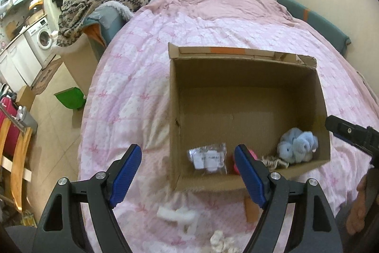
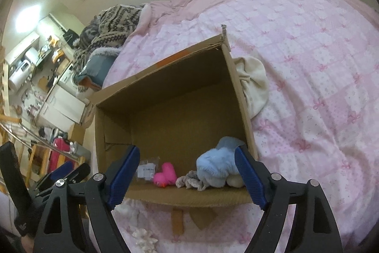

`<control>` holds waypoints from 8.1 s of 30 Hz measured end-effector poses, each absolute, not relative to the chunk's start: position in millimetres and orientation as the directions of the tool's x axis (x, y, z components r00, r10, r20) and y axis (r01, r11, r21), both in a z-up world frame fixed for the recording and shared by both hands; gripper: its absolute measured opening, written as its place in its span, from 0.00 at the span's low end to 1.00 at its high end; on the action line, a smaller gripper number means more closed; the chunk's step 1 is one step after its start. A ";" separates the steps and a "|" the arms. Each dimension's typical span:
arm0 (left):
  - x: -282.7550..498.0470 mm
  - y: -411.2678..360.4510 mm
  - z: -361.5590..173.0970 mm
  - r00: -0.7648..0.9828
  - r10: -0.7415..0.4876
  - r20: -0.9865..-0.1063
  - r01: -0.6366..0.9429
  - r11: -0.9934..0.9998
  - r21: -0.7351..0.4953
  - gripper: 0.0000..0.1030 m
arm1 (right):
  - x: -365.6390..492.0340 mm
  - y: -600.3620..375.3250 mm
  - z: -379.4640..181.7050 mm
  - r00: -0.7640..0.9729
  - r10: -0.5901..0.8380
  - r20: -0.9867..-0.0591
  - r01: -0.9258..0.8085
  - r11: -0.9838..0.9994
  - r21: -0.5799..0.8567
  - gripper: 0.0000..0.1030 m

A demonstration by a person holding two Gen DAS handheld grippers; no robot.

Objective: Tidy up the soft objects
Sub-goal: 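Lower the left tool onto the white sock on the bed and grasp it, then grasp the beige translucent silicone piece with the right tool while the left tool holds the sock, then carry the sock and silicone piece over the box with both tools, then open both tools to drop the sock and silicone piece into the box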

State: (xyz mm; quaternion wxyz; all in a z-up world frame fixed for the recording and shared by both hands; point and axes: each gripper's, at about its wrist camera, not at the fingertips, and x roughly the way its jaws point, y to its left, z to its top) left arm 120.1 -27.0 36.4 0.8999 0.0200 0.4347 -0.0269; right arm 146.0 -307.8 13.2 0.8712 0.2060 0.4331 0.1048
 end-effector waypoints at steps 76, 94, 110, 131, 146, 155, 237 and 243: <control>97.1 7.0 -52.6 0.329 -0.189 -0.925 -0.043 0.976 -0.215 0.17 | 103.1 -303.7 -79.7 0.320 0.393 -0.862 0.220 0.854 0.471 0.84; 98.1 9.0 -47.7 0.343 -0.183 -0.921 -0.056 0.975 -0.214 0.17 | 125.7 -213.4 -103.8 0.274 0.077 -0.959 -0.143 0.989 0.039 0.64; 95.2 12.0 -47.0 0.352 -0.144 -0.925 -0.083 0.979 -0.185 0.17 | 106.5 -214.3 -82.3 0.319 0.224 -0.921 -0.184 0.968 0.172 0.14; 93.8 12.2 -48.5 0.361 -0.107 -0.926 -0.076 0.987 -0.144 0.17 | 98.8 -213.8 -56.7 0.327 0.400 -0.856 -0.221 0.913 0.342 0.14; 87.4 5.6 -34.8 0.407 -0.096 -0.908 -0.058 0.990 -0.130 0.17 | 88.9 -195.1 -38.2 0.358 0.462 -0.812 -0.318 0.877 0.359 0.14; 91.1 -1.0 29.7 0.554 -0.128 -0.823 0.017 0.990 -0.142 0.17 | 90.0 -215.4 15.0 0.490 0.459 -0.741 -0.304 0.887 0.348 0.14; 152.5 -44.3 18.7 0.696 -0.091 -0.712 0.107 0.994 -0.023 0.66 | 157.1 -282.5 -1.3 0.600 0.363 -0.713 -0.088 0.916 0.392 0.75; 141.8 -32.5 24.6 0.667 -0.104 -0.737 0.082 0.994 -0.066 0.66 | 147.7 -281.6 3.2 0.602 0.359 -0.713 -0.092 0.918 0.385 0.75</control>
